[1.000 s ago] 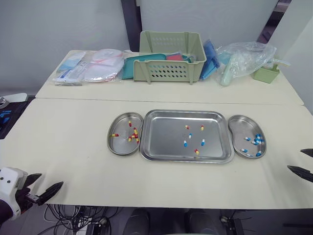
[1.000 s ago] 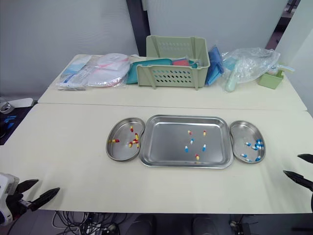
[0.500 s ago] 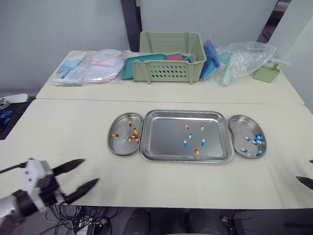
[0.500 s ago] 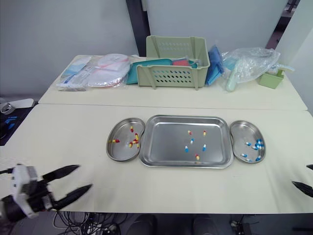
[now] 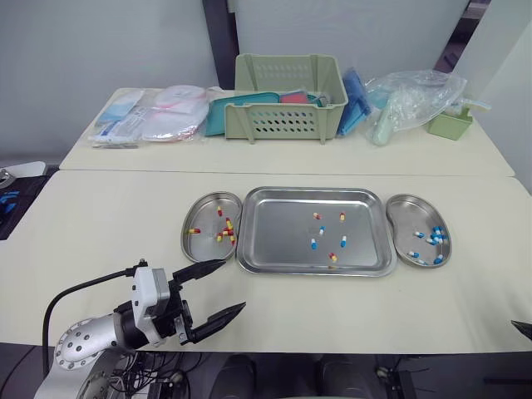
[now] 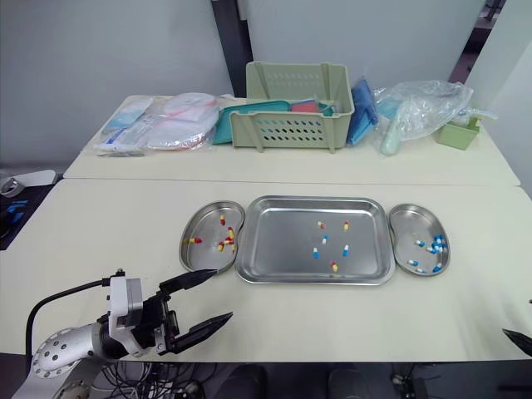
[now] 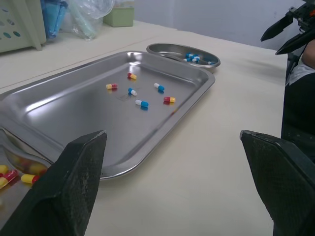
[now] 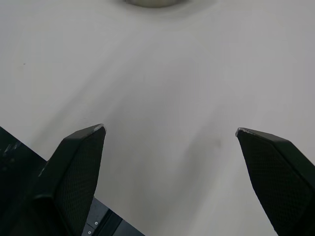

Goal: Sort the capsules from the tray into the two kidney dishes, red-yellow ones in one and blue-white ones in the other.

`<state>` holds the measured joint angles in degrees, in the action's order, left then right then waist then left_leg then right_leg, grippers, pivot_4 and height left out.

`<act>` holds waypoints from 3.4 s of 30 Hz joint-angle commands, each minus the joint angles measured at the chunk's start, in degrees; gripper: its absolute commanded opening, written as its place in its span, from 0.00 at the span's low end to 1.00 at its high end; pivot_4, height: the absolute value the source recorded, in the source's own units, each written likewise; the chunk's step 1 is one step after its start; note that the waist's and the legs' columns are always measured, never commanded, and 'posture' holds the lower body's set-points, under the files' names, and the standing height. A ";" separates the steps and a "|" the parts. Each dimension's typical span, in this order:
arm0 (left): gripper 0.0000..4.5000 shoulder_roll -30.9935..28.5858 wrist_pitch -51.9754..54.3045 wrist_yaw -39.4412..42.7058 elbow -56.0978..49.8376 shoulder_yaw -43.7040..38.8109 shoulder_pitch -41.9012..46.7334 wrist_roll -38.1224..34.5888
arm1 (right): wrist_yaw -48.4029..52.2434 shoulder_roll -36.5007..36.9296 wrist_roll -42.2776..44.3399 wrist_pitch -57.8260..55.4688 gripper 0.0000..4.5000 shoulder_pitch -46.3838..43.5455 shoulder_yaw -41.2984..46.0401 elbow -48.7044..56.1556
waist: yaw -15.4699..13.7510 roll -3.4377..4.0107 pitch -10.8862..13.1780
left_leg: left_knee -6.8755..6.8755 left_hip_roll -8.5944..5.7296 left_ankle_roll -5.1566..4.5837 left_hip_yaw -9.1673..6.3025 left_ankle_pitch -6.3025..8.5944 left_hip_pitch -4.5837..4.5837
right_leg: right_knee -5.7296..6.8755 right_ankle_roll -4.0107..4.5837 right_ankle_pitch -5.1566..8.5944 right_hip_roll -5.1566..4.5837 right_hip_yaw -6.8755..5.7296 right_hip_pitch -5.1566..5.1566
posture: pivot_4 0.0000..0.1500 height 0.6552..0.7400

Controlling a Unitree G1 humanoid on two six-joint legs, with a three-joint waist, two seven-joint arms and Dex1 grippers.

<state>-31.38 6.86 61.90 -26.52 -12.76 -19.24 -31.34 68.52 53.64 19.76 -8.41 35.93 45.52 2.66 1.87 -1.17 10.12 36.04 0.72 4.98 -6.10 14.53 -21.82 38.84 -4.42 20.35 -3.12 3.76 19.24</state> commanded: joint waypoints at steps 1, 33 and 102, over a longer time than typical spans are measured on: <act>1.00 -0.35 -1.81 0.38 0.81 0.54 1.59 -0.40 | 0.12 -0.92 4.27 -4.66 1.00 1.39 1.93 12.17 | -0.04 0.02 0.00 | 0.00 0.00 0.00 0.00 0.00 0.00 | 0.00 0.00 0.00 0.00 -0.01 0.00 | 1.00 1.00; 1.00 -1.00 -7.88 1.30 2.03 5.84 1.86 1.07 | -53.67 -25.50 -3.41 -51.00 0.57 -53.48 -63.51 32.02 | -0.01 -0.15 0.04 | 0.00 0.02 0.00 -0.22 -0.01 -0.13 | 0.08 0.01 -0.01 0.02 -0.13 0.21 | 1.00 1.00; 1.00 0.17 -7.94 7.87 7.12 11.80 12.35 -2.39 | -33.04 -10.50 2.52 -49.80 0.00 -27.65 -17.09 36.85 | 0.19 0.00 0.15 | 0.00 0.02 -0.01 -0.09 -0.01 -0.19 | 0.12 0.01 -0.01 0.04 -0.03 0.29 | 1.00 1.00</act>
<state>-31.49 0.35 69.57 -19.01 -1.44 -6.88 -33.76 36.20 43.14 22.67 -60.03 8.65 27.94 39.11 2.06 -1.17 10.26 36.04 0.73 4.97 -6.19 14.52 -22.01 38.95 -4.41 20.34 -3.08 3.72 19.52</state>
